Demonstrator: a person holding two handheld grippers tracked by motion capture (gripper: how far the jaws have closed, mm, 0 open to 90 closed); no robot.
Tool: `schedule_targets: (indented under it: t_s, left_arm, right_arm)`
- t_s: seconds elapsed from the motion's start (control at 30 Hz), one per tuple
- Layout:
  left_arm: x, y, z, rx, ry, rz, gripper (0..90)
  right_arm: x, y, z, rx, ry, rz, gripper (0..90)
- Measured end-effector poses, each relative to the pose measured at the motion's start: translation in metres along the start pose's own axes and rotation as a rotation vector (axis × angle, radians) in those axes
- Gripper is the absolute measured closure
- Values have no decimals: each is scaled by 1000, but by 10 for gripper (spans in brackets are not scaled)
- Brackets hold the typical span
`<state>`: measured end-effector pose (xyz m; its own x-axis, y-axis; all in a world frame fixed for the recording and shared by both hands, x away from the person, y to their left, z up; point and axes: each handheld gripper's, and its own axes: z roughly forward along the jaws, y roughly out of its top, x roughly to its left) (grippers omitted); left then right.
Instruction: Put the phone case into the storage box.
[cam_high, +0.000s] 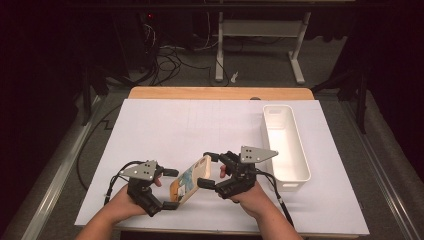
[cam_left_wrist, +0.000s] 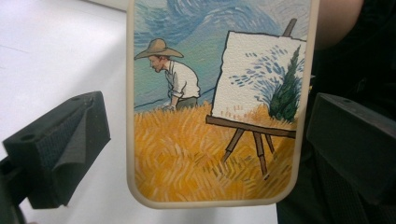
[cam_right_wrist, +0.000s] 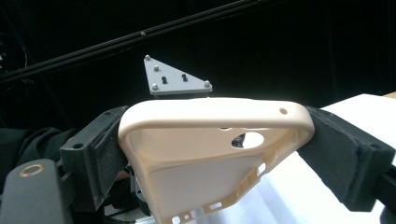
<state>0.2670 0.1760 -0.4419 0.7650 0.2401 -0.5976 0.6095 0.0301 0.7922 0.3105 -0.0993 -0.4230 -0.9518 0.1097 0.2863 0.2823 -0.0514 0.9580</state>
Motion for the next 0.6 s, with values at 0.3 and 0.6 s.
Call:
schedule_targets:
  t_s: [0.3,0.6]
  left_arm:
    - [1,5,-7,-31,18,1,6]
    - [10,9,-13,-96,97,7,12]
  right_arm:
    - [1,0,-1,5,-18,-12,129]
    - [4,0,-2,26,-62,-44,129]
